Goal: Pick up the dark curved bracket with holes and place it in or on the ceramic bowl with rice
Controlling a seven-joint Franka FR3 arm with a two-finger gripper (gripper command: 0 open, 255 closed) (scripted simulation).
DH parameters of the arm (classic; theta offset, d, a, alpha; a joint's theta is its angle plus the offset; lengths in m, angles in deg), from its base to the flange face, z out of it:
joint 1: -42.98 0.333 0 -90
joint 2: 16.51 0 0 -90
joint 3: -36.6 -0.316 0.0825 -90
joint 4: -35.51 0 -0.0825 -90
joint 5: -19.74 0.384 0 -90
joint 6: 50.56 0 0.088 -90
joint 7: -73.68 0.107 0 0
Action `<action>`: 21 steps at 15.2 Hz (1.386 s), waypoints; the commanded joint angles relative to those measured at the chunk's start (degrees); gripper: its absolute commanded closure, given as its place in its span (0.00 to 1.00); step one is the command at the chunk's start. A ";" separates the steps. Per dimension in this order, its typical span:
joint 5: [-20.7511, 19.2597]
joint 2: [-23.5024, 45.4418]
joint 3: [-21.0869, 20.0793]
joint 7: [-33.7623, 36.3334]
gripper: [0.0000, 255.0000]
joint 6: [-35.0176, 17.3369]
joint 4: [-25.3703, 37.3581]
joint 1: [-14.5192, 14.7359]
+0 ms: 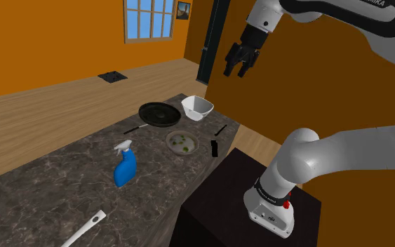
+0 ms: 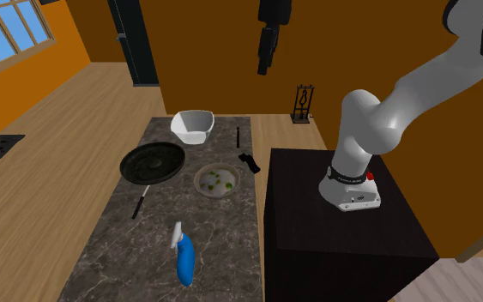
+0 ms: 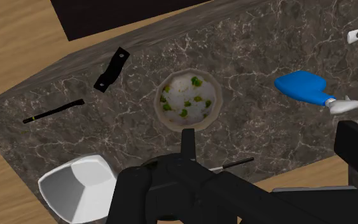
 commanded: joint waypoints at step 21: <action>-3.82 17.11 10.10 -7.33 0.00 -31.51 -22.02 -5.52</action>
